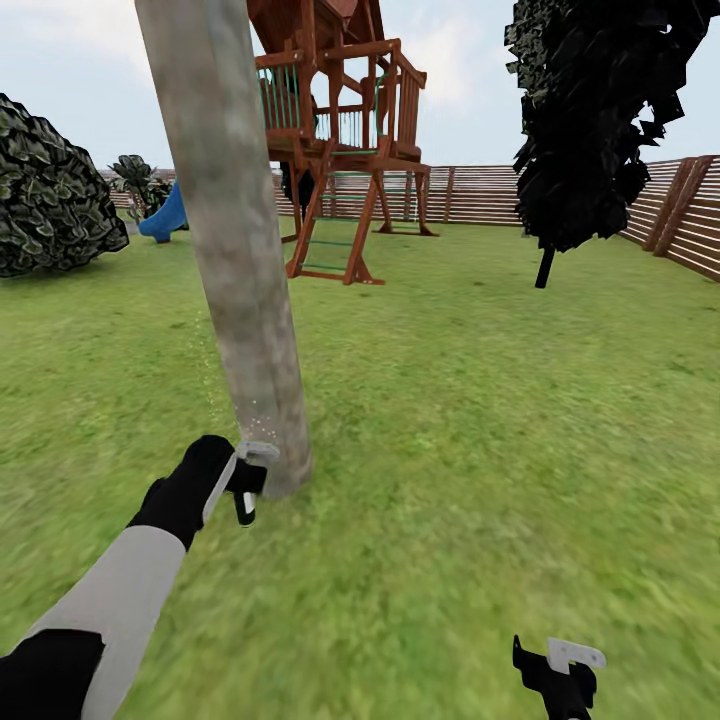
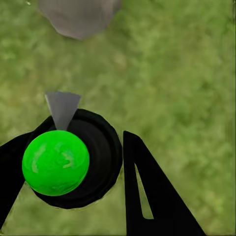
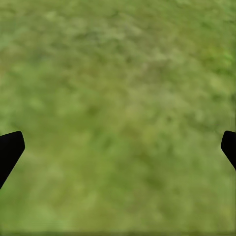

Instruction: In the garden, pick up the pesticide atomizer on the floor and spray pesticide onto both trees until each tree trunk is fully covered.

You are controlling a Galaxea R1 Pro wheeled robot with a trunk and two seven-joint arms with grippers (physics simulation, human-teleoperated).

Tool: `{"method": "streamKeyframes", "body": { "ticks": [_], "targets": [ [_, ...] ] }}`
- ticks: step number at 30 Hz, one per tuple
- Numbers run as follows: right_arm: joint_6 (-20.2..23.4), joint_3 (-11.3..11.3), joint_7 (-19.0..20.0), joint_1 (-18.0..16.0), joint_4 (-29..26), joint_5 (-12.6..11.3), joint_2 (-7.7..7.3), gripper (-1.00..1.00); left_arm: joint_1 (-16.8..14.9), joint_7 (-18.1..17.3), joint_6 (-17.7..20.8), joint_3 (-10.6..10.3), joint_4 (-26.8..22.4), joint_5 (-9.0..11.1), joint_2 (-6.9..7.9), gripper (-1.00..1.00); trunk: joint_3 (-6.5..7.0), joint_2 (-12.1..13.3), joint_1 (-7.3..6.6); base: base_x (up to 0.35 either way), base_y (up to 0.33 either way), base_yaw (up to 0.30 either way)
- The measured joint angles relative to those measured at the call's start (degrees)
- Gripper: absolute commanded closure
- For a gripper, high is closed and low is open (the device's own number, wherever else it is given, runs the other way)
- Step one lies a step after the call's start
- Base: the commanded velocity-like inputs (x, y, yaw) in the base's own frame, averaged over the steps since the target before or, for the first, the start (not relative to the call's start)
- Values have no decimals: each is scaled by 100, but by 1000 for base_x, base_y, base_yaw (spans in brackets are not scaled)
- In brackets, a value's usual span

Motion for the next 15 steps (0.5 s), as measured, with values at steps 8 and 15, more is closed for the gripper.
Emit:
{"method": "streamKeyframes", "body": {
  "ticks": [8,15],
  "targets": [
    [0,0,1,0,0,0,0,-100,20,-9,33,106,-209,58,387,100,0,0,0,-23,0,0],
    [0,0,2,0,1,0,0,-100,-12,-9,54,65,-657,45,146,100,0,0,0,-122,0,0]
  ]
}}
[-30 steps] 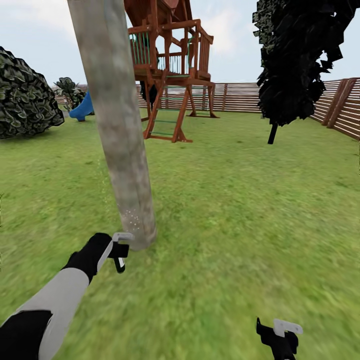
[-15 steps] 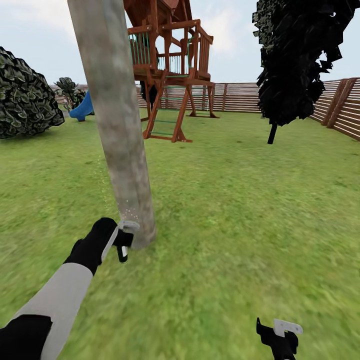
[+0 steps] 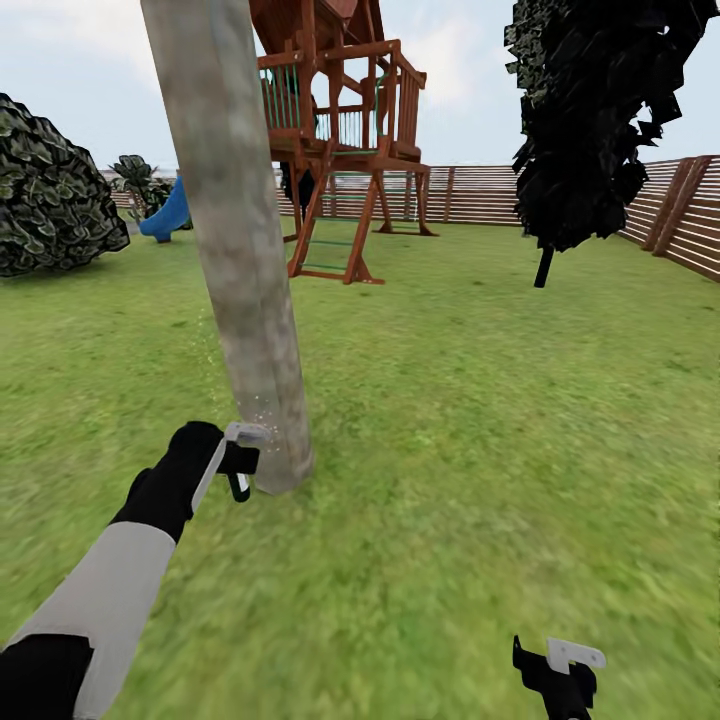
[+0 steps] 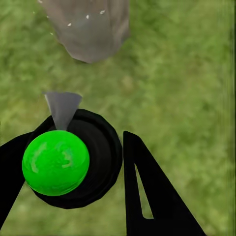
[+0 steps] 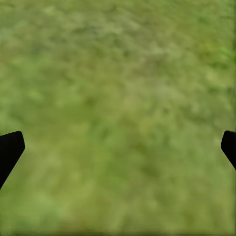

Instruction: In the garden, pick up the pesticide atomizer on the floor and spray pesticide onto both trees until each tree trunk is fully covered.

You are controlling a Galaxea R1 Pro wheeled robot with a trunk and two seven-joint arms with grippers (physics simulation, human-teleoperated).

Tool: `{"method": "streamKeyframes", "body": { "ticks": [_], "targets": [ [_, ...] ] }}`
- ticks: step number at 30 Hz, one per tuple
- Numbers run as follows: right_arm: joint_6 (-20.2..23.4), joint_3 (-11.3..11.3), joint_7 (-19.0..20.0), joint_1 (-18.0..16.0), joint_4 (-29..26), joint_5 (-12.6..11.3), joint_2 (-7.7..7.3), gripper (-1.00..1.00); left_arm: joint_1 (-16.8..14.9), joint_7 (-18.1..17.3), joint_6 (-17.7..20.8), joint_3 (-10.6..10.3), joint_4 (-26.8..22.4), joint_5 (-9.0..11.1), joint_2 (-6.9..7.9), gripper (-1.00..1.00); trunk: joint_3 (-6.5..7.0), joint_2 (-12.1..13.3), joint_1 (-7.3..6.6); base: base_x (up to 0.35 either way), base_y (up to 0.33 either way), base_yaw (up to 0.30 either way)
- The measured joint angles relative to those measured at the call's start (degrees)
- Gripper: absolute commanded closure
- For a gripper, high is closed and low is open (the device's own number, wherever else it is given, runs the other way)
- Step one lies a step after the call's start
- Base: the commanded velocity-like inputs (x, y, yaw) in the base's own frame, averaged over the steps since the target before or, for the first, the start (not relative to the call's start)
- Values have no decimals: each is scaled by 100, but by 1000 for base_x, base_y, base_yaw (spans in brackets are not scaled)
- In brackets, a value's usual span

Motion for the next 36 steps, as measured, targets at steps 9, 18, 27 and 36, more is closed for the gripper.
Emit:
{"method": "streamKeyframes", "body": {
  "ticks": [9,18,27,36],
  "targets": [
    [0,0,0,2,0,0,-1,-100,-4,-8,0,-2,11,-17,-17,100,0,0,0,184,0,-67],
    [0,-2,-2,0,-1,0,-9,-100,87,-66,8,39,20,-32,764,100,0,0,0,77,0,-59],
    [0,-2,-2,1,-1,0,-9,-100,28,-77,75,26,22,-25,416,100,0,0,0,0,0,0],
    [0,0,-2,0,-1,0,-9,-100,18,-535,81,-9,6,48,357,100,0,0,0,129,0,0]
  ]
}}
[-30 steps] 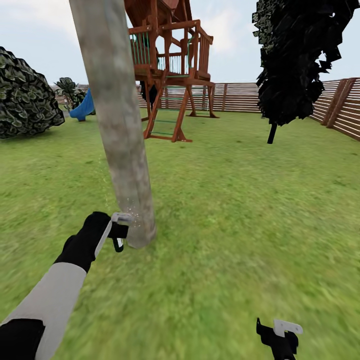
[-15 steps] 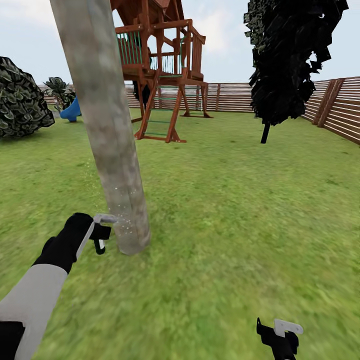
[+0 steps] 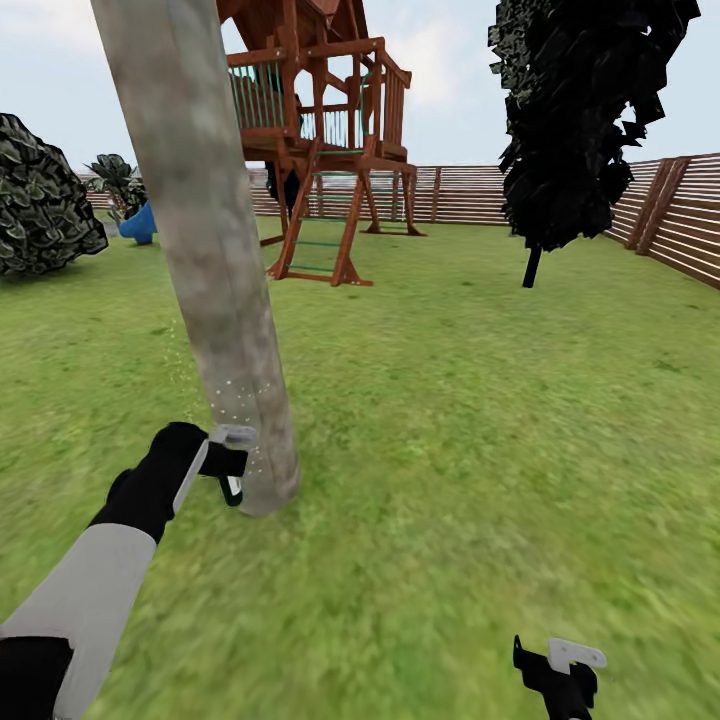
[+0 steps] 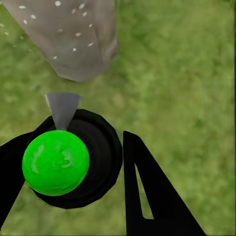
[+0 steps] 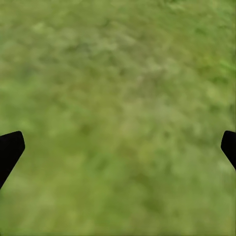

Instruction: In the garden, pick up the pesticide atomizer on the floor and spray pesticide onto both trees until each tree trunk is fully covered.

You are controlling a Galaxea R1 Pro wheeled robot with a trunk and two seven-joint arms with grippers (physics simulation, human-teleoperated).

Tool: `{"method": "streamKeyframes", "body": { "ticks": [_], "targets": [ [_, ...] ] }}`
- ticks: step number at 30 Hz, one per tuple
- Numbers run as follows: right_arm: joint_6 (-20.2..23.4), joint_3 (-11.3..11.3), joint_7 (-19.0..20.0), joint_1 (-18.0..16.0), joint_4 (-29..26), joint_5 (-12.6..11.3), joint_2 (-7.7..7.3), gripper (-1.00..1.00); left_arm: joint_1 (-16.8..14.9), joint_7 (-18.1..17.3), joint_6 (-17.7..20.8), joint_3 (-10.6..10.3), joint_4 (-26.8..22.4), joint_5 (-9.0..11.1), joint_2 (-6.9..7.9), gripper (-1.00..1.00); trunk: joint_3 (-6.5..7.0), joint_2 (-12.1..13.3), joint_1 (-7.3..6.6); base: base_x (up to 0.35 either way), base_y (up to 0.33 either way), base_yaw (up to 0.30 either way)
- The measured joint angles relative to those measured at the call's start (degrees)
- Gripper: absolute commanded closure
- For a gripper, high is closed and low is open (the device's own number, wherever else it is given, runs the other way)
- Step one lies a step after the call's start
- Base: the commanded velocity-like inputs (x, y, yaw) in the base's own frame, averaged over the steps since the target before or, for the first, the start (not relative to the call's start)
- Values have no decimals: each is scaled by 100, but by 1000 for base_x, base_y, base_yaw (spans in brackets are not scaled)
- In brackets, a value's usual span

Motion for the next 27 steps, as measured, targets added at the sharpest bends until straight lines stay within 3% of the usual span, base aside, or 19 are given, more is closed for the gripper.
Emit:
{"method": "streamKeyframes", "body": {
  "ticks": [3,7,9,11,13,15,18,20,22,24,27],
  "targets": [
    [0,0,0,0,0,0,0,-100,-26,-1,-1,5,-4,-62,37,100,0,0,0,1,0,0],
    [0,-2,0,0,0,0,0,-100,-106,-8,9,30,-3,-64,442,100,0,0,0,0,0,0],
    [0,-3,0,0,0,0,0,-100,-114,-10,19,6,-17,23,393,100,0,0,0,0,0,0],
    [0,-2,0,0,0,0,0,-100,-115,-11,25,0,-234,59,72,100,0,0,0,0,0,0],
    [0,-2,0,2,0,0,0,-100,-118,-10,43,-4,-389,-40,13,100,0,0,0,0,0,0],
    [0,0,0,1,0,0,0,-100,-123,-9,46,5,-449,-82,109,100,0,0,0,0,0,0],
    [0,0,0,0,0,0,0,-100,-263,-8,53,22,-459,-90,504,100,0,0,0,0,0,0],
    [0,0,0,1,0,0,0,-100,-294,-10,63,31,-461,-28,637,100,0,0,0,0,0,0],
    [0,0,0,2,0,0,0,-100,-298,-10,77,14,-467,20,592,100,0,0,0,0,0,0],
    [0,-1,0,0,0,0,0,-100,-299,-11,82,2,-469,46,382,100,0,0,0,0,0,0],
    [0,0,0,2,0,0,0,-100,-326,-10,78,-5,-475,-17,268,100,0,0,0,0,0,0]
  ]
}}
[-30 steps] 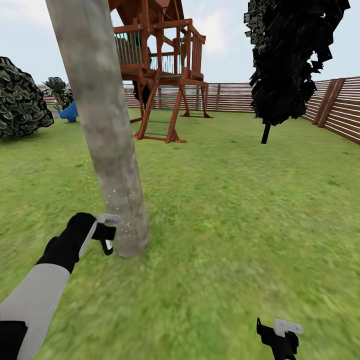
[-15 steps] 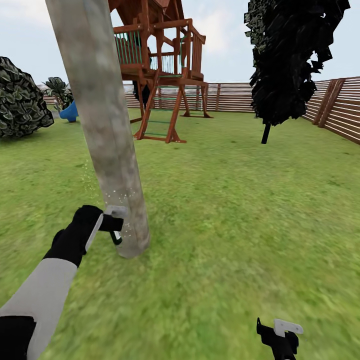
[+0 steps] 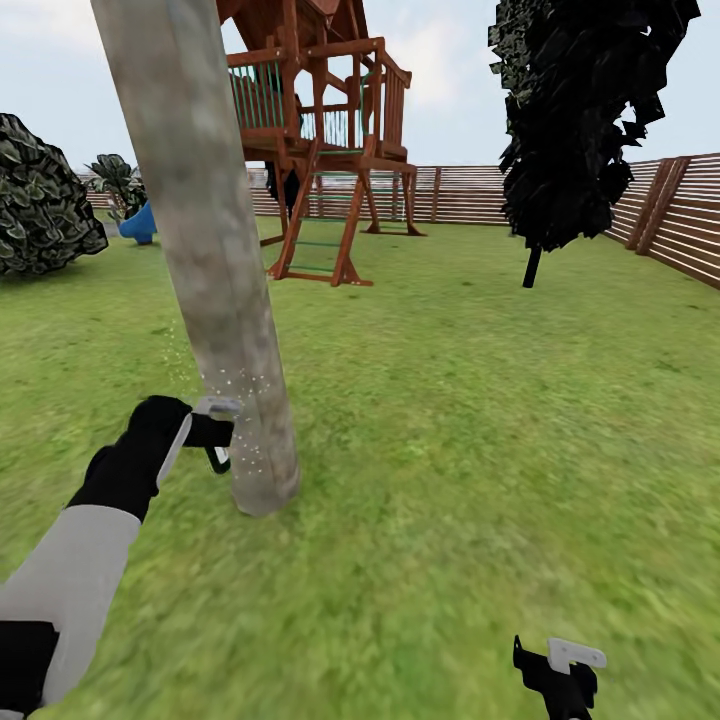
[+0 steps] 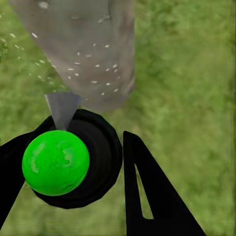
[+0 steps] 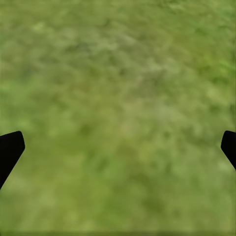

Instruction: In the garden, pick up the pesticide atomizer on the floor and spray pesticide onto both trees until each tree trunk is fully covered.

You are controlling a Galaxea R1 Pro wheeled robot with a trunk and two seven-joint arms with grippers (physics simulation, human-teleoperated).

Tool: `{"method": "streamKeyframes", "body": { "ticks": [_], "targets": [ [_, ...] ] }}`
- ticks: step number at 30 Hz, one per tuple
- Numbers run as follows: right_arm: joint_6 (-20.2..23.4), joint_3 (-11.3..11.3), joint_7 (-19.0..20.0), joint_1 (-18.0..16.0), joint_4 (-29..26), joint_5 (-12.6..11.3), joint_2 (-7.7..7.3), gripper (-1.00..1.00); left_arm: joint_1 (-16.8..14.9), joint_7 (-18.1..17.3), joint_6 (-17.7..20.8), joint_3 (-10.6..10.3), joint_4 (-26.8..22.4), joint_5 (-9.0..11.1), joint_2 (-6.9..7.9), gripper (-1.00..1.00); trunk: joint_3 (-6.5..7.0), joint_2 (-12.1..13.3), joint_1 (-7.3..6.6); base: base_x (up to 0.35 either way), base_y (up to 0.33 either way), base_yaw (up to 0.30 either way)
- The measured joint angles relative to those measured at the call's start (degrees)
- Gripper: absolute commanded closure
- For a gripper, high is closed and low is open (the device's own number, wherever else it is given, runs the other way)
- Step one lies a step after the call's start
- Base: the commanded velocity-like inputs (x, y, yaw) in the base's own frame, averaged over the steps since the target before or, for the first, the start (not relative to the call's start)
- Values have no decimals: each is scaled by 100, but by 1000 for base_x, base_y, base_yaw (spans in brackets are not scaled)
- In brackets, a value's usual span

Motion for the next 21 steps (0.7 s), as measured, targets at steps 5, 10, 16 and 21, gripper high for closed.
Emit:
{"method": "streamKeyframes", "body": {
  "ticks": [5,10,16,21],
  "targets": [
    [0,-1,0,-2,0,0,0,-100,-207,1,6,22,26,-21,387,100,0,0,0,0,0,0],
    [0,0,0,-2,0,0,0,-100,-249,-1,14,-151,7,70,85,100,0,0,0,0,0,0],
    [0,0,1,1,0,0,0,-100,122,36,-22,-278,202,-20,88,100,0,-1,-1,0,0,0],
    [0,0,0,-2,0,0,0,-100,692,128,-203,-184,1193,27,-242,100,-1,1,1,0,0,0]
  ]
}}
